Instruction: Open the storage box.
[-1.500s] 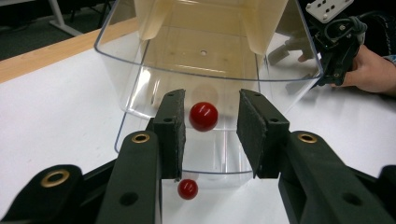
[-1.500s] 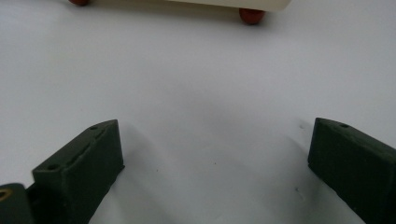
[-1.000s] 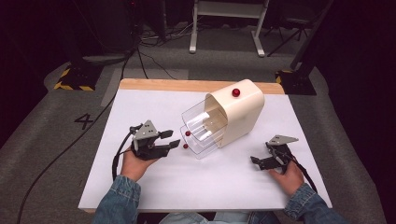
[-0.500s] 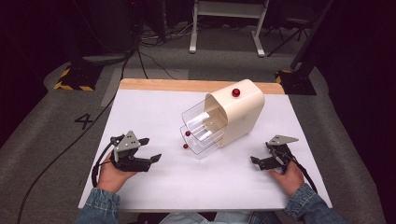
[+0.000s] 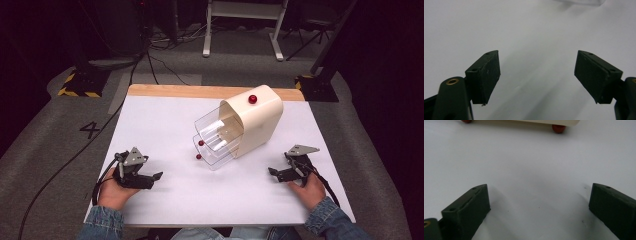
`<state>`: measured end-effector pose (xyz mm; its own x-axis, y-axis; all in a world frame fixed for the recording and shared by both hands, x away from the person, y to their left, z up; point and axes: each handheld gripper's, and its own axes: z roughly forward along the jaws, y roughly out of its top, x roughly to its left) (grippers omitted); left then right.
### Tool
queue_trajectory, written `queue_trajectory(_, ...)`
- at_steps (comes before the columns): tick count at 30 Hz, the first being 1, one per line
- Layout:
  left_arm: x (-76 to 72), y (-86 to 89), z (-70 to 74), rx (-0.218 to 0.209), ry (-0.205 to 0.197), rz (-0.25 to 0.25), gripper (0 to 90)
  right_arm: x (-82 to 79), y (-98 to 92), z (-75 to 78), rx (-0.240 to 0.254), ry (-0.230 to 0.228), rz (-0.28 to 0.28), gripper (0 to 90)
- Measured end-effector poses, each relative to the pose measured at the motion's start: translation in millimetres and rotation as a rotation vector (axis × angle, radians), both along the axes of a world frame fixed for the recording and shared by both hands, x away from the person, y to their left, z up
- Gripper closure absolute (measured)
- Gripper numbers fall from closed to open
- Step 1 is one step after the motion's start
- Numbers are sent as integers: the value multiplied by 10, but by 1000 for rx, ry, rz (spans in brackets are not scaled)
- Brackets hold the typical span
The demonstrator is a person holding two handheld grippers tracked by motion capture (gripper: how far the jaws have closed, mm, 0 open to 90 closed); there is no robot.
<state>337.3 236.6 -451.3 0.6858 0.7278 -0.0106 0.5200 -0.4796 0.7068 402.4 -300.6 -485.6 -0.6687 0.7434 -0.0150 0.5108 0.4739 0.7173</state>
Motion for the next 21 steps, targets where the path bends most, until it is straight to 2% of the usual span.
queue_trajectory(2,1,-5,-32,29,11,7,211,0,0,0,0,0,0,34)
queue_trajectory(6,8,1,-118,53,32,14,209,0,0,0,0,0,0,33)
queue_trajectory(8,19,19,-159,53,49,25,204,0,0,0,0,0,0,33)
queue_trajectory(10,29,33,-190,49,49,38,178,0,0,0,0,0,0,33)
queue_trajectory(11,36,35,-206,53,47,45,161,0,0,0,0,0,0,34)
queue_trajectory(13,52,29,-253,74,73,38,154,0,0,0,0,0,0,34)
queue_trajectory(16,49,79,-301,23,50,19,138,0,0,0,0,0,0,33)
queue_trajectory(17,49,92,-306,26,38,9,128,0,0,0,0,0,0,34)
queue_trajectory(21,37,72,-314,31,42,11,107,0,0,0,1,0,0,33)
